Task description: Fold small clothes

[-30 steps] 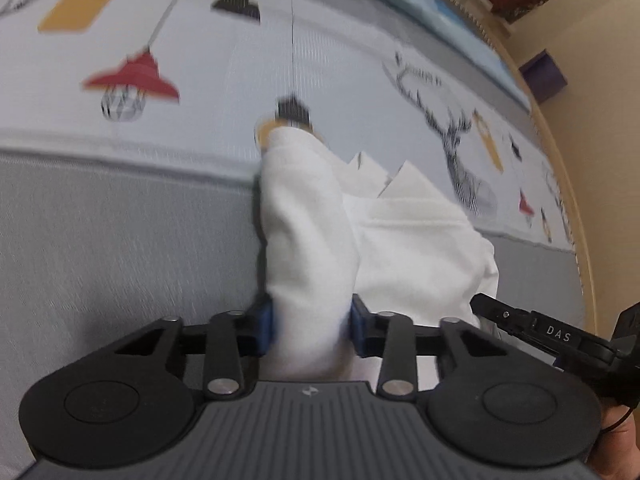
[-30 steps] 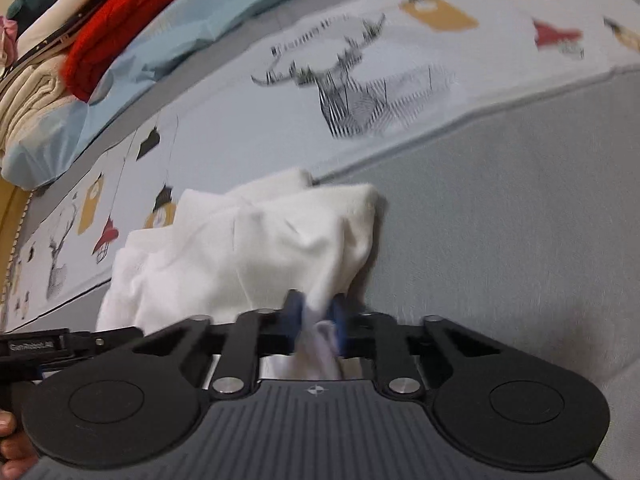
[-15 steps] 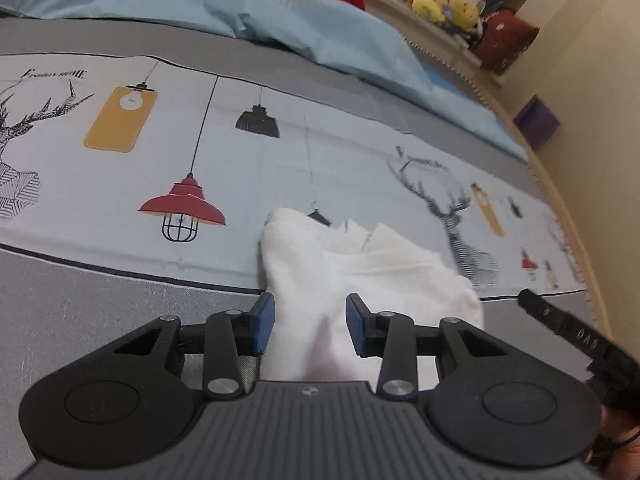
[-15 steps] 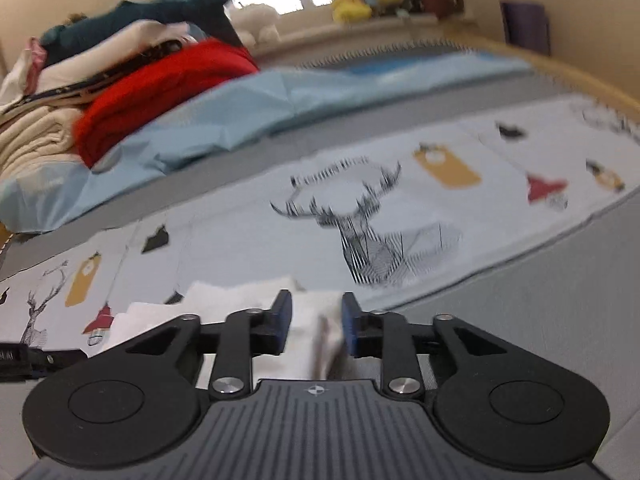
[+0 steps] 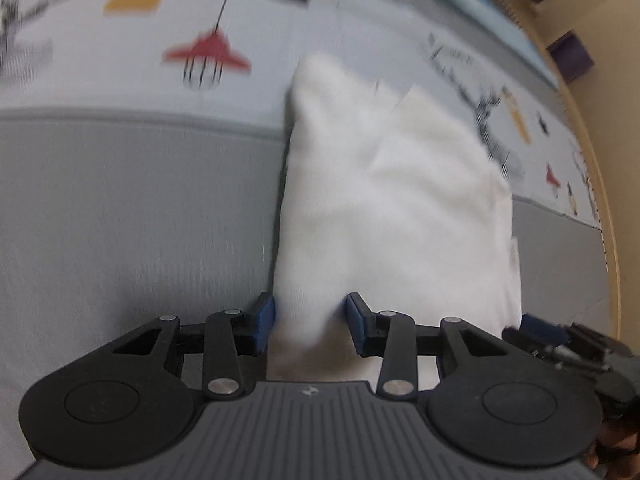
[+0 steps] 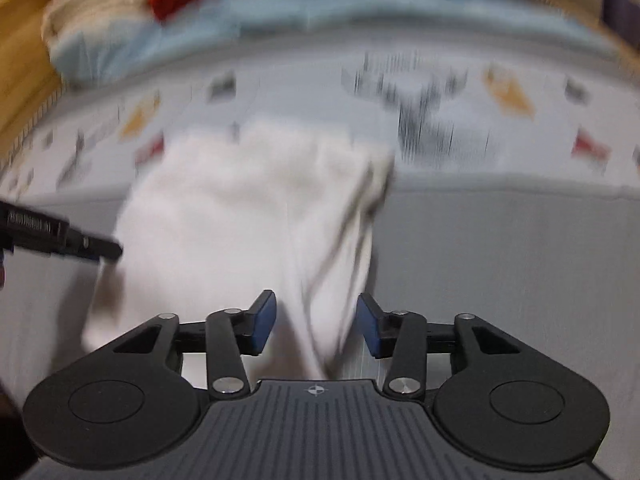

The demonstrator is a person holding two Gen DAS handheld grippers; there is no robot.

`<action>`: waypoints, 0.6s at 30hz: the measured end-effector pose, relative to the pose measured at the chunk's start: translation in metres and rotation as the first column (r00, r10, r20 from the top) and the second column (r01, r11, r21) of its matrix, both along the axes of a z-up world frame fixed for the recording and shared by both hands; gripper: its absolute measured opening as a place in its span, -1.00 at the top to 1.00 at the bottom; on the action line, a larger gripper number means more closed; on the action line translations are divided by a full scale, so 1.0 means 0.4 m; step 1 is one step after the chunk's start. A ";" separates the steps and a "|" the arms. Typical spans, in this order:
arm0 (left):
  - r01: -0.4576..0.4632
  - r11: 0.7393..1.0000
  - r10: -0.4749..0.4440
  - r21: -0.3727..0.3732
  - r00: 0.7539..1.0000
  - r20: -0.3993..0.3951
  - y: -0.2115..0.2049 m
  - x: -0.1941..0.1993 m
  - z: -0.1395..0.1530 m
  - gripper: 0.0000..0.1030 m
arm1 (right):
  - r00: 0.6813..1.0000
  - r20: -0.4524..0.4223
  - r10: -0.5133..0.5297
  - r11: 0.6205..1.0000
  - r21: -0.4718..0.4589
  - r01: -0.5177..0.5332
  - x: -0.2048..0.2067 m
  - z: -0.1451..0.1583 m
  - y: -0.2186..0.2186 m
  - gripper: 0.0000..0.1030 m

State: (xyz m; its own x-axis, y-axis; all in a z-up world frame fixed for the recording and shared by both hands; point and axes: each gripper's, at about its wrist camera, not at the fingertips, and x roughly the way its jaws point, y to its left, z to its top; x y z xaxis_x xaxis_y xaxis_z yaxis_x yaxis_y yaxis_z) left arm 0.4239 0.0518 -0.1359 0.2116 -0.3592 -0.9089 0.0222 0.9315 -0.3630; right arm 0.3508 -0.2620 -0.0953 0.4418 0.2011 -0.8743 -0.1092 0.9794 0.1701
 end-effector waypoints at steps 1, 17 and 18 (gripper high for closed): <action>0.007 1.000 -0.007 0.009 1.000 -0.002 -0.007 -0.003 -0.004 0.17 | 0.999 -0.044 0.012 1.000 -0.011 -0.013 -0.004 -0.015 0.000 0.08; 0.276 0.921 -0.281 0.275 0.960 -0.024 -0.115 -0.053 -0.013 -0.47 | 0.993 -0.114 0.022 0.986 -0.159 -0.040 -0.022 -0.043 -0.001 -0.02; 0.337 0.870 -0.362 0.360 0.932 0.003 -0.137 -0.072 -0.004 -0.56 | 0.991 -0.126 0.037 0.980 -0.190 -0.061 -0.026 -0.046 0.009 -0.03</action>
State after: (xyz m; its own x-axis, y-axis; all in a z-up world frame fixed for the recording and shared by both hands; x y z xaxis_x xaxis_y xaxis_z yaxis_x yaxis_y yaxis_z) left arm 0.3952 -0.0032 -0.1373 0.1972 -0.0854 -0.9766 0.3830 0.9238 -0.0034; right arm 0.3403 -0.2586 -0.1136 0.3243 0.0420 -0.9450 -0.1483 0.9889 -0.0069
